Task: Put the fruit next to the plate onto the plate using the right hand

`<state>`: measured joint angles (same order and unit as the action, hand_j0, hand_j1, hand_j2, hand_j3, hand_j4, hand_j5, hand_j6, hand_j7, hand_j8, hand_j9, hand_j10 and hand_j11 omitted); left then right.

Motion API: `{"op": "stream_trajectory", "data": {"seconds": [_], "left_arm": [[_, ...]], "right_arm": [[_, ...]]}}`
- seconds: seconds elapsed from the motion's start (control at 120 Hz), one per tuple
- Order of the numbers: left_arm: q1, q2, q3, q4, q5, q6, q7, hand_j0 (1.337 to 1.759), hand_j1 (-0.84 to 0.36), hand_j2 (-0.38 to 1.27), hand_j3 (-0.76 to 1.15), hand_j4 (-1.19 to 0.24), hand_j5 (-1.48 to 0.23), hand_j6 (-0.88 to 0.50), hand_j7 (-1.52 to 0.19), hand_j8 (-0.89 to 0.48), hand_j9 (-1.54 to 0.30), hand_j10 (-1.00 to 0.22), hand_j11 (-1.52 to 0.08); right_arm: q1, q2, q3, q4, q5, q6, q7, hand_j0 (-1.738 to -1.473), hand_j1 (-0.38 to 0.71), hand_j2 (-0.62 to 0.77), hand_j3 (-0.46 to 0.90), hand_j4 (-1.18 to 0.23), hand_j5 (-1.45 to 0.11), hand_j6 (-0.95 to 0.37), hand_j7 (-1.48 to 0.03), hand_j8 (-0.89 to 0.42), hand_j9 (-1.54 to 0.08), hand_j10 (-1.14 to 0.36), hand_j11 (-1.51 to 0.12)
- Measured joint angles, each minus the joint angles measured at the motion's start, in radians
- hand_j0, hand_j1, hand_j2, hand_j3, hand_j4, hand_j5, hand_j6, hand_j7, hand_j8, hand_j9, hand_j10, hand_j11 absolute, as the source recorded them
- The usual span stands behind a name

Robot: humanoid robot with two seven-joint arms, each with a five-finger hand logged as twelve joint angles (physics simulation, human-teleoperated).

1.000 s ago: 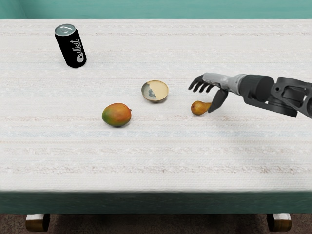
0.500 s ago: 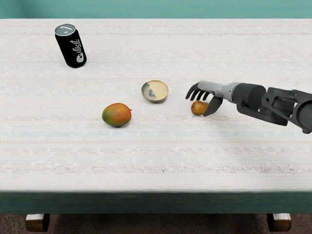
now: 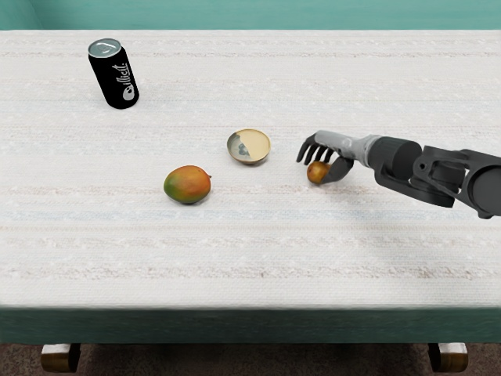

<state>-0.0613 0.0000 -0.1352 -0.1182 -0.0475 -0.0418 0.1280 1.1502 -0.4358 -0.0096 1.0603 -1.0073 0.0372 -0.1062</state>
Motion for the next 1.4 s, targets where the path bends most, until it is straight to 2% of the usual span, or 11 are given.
{"op": "stream_trajectory", "data": {"seconds": [0.1, 0.233, 0.55, 0.8, 0.817, 0.858, 0.942, 1.033, 1.042, 1.058, 1.4], "left_arm": [[0.0, 0.0, 0.0, 0.0, 0.0, 0.0, 0.0, 1.658, 0.35, 0.0, 0.0, 0.0, 0.0, 0.0, 0.0, 0.0, 0.0, 0.0, 0.0], [0.0, 0.0, 0.0, 0.0, 0.0, 0.0, -0.001, 1.658, 0.35, 0.0, 0.0, 0.0, 0.0, 0.0, 0.0, 0.0, 0.0, 0.0, 0.0], [0.0, 0.0, 0.0, 0.0, 0.0, 0.0, 0.0, 1.658, 0.35, 0.0, 0.0, 0.0, 0.0, 0.0, 0.0, 0.0, 0.0, 0.0, 0.0], [0.0, 0.0, 0.0, 0.0, 0.0, 0.0, 0.0, 1.658, 0.35, 0.0, 0.0, 0.0, 0.0, 0.0, 0.0, 0.0, 0.0, 0.0, 0.0], [0.0, 0.0, 0.0, 0.0, 0.0, 0.0, 0.0, 1.658, 0.35, 0.0, 0.0, 0.0, 0.0, 0.0, 0.0, 0.0, 0.0, 0.0, 0.0], [-0.001, 0.0, 0.0, 0.0, 0.0, 0.0, 0.0, 1.658, 0.35, 0.0, 0.0, 0.0, 0.0, 0.0, 0.0, 0.0, 0.0, 0.0, 0.0], [0.0, 0.0, 0.0, 0.0, 0.0, 0.0, 0.0, 1.658, 0.35, 0.0, 0.0, 0.0, 0.0, 0.0, 0.0, 0.0, 0.0, 0.0, 0.0], [0.0, 0.0, 0.0, 0.0, 0.0, 0.0, 0.0, 1.658, 0.35, 0.0, 0.0, 0.0, 0.0, 0.0, 0.0, 0.0, 0.0, 0.0, 0.0], [0.0, 0.0, 0.0, 0.0, 0.0, 0.0, 0.0, 1.658, 0.35, 0.0, 0.0, 0.0, 0.0, 0.0, 0.0, 0.0, 0.0, 0.0, 0.0], [0.0, 0.0, 0.0, 0.0, 0.0, 0.0, 0.0, 1.658, 0.35, 0.0, 0.0, 0.0, 0.0, 0.0, 0.0, 0.0, 0.0, 0.0, 0.0], [0.0, 0.0, 0.0, 0.0, 0.0, 0.0, 0.0, 1.658, 0.35, 0.0, 0.0, 0.0, 0.0, 0.0, 0.0, 0.0, 0.0, 0.0, 0.0]], "right_arm": [[-0.004, 0.0, 0.0, -0.005, 0.0, -0.001, 0.001, -1.656, 0.31, 0.01, 0.0, -0.54, -0.7, -0.54, -0.7, -0.45, -0.71, -0.51, -0.71], [-0.007, 0.001, 0.001, -0.014, -0.001, 0.0, 0.002, -1.649, 0.34, 0.07, 0.0, -0.56, -0.78, -0.51, -0.75, -0.4, -0.78, -0.47, -0.79], [-0.019, 0.004, 0.0, -0.038, -0.005, -0.004, 0.005, -1.648, 0.27, 0.18, 0.0, -0.68, -0.84, -0.6, -0.87, -0.53, -0.87, -0.59, -0.89], [-0.023, 0.016, -0.011, -0.07, -0.005, -0.002, 0.009, -1.643, 0.24, 0.15, 0.02, -0.76, -0.93, -0.62, -0.96, -0.57, -0.96, -0.65, -0.99], [-0.023, 0.017, -0.012, -0.072, -0.005, -0.002, 0.009, -1.642, 0.24, 0.18, -0.03, -0.76, -0.94, -0.62, -0.97, -0.57, -0.96, -0.65, -0.99], [-0.023, 0.018, -0.013, -0.075, -0.004, -0.002, 0.009, -1.636, 0.26, 0.16, 0.06, -0.77, -0.95, -0.58, -0.98, -0.57, -0.98, -0.66, -1.01], [-0.022, 0.019, -0.014, -0.079, -0.003, 0.0, 0.01, -1.631, 0.26, 0.14, 0.11, -0.78, -0.97, -0.55, -0.99, -0.55, -1.0, -0.65, -1.03], [-0.019, 0.02, -0.015, -0.08, -0.001, 0.004, 0.01, -1.632, 0.27, 0.23, -0.01, -0.78, -0.99, -0.55, -1.01, -0.55, -1.02, -0.65, -1.05], [-0.018, 0.02, -0.015, -0.08, -0.001, 0.005, 0.009, -1.632, 0.27, 0.21, 0.05, -0.78, -0.99, -0.55, -1.01, -0.54, -1.02, -0.65, -1.05], [-0.017, 0.02, -0.015, -0.081, 0.0, 0.005, 0.01, -1.633, 0.27, 0.23, 0.0, -0.78, -1.0, -0.54, -1.01, -0.54, -1.02, -0.65, -1.05], [0.035, 0.02, -0.003, -0.081, 0.04, 0.069, 0.008, -1.648, 0.29, 0.26, 0.0, -0.76, -1.07, -0.52, -1.03, -0.5, -1.07, -0.61, -1.1]]}}
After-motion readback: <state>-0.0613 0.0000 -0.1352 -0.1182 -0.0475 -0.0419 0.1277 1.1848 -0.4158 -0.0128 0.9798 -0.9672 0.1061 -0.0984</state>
